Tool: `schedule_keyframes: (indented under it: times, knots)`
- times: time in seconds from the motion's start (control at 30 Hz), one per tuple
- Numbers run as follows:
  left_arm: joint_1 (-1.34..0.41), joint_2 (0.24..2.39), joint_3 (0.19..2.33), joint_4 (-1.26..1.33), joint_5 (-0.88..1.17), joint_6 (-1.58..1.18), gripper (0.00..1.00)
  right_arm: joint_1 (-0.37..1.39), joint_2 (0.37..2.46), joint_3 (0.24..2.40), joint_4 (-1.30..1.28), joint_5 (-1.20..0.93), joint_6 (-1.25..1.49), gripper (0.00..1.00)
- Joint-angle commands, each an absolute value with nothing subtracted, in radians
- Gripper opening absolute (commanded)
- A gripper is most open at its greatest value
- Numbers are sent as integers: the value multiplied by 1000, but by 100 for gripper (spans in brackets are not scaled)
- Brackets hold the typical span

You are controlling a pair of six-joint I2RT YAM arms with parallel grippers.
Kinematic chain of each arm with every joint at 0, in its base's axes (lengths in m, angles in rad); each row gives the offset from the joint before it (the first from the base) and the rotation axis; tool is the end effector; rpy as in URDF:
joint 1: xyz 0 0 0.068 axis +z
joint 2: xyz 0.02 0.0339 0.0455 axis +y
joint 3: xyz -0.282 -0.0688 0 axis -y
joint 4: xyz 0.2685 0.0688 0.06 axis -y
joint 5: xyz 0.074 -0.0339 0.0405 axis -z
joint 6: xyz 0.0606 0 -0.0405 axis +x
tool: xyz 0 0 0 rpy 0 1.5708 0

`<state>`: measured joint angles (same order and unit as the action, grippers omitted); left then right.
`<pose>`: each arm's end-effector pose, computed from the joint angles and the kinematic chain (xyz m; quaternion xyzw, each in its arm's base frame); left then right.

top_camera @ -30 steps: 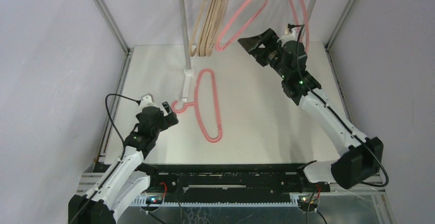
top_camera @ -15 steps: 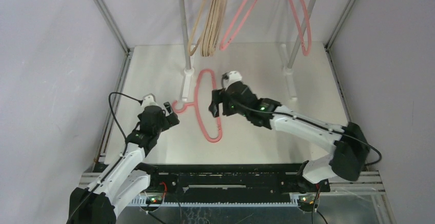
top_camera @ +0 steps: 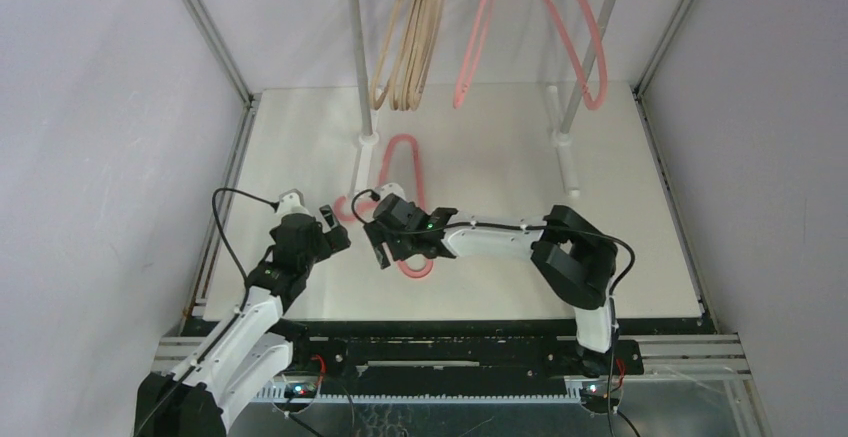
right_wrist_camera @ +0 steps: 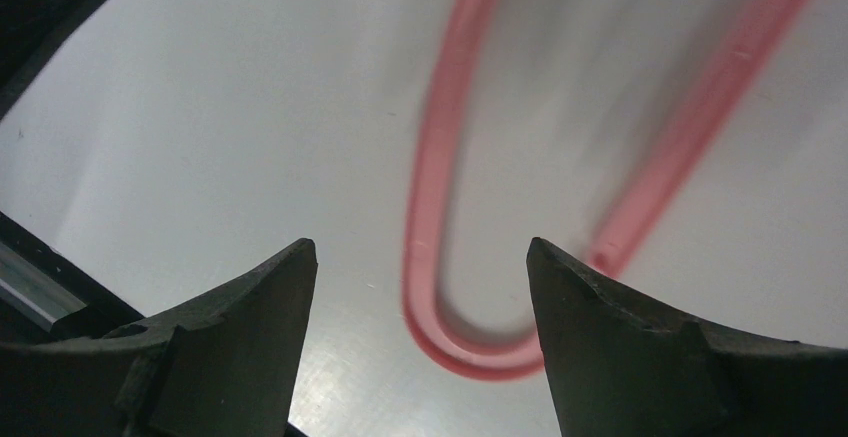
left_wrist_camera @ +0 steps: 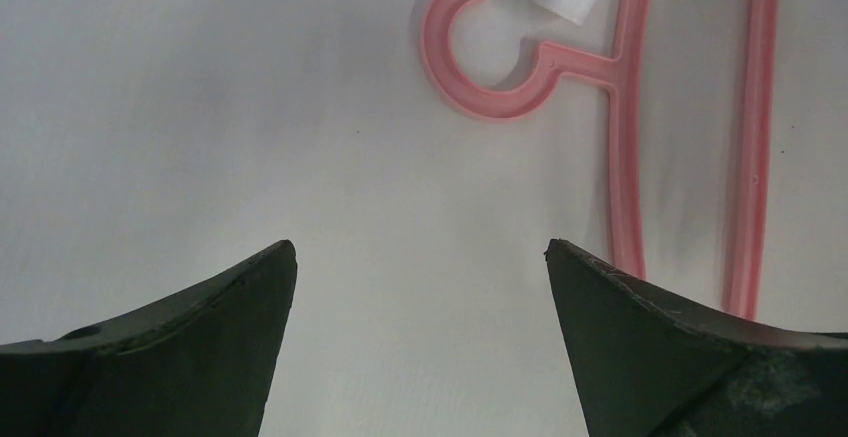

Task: Organize the hangers

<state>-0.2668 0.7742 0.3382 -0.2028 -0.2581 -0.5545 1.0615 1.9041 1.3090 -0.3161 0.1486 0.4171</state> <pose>0.1908 -0.0361 0.1726 -0.1842 0.8685 -0.0725 0.4544 0.2274 0.3888 0.1733 -0.2760 0.9026 0.1657 0.2860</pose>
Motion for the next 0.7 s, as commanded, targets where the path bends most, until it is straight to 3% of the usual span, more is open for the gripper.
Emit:
schedule_keyframes:
  times: [0.0,0.3,0.47,0.67]
  knots:
    - [-261,748,326,-163,-259,-571,100,1082,1940,1407,-343,183,391,81]
    - [-261,712,312,-158,-270,-578,99,1101,2027,1465,-447,366,429,78]
    - [-261,669,297,-163,-286,-586,99,1094,2057,1461,-449,323,445,74]
    - [-262,656,291,-164,-290,-588,99,1070,2050,1418,-438,289,471,59]
